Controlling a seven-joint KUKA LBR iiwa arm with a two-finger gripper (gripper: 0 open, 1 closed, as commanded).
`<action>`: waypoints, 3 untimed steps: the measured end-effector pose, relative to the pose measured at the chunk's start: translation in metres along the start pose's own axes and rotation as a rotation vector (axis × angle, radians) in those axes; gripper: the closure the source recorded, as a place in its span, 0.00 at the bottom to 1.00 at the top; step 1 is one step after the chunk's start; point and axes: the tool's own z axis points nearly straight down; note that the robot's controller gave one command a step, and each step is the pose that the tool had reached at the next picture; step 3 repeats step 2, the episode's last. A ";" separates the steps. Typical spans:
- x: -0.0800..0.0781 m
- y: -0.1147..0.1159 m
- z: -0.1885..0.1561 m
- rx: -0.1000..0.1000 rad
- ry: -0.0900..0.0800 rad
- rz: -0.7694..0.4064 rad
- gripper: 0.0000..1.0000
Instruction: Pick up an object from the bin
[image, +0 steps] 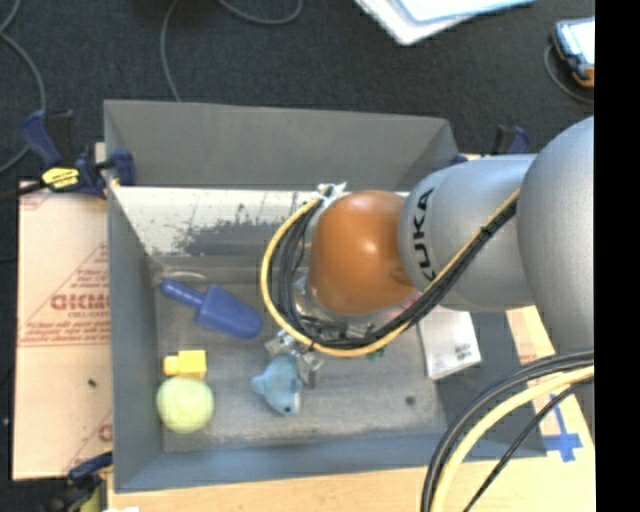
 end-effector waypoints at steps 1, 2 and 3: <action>-0.001 -0.001 -0.017 0.002 -0.004 0.001 1.00; -0.001 -0.001 -0.030 0.003 -0.006 0.001 1.00; -0.001 -0.001 -0.030 0.003 -0.006 0.001 1.00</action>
Offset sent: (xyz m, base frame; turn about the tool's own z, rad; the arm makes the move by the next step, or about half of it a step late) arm -0.0002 -0.0001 0.0126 0.0000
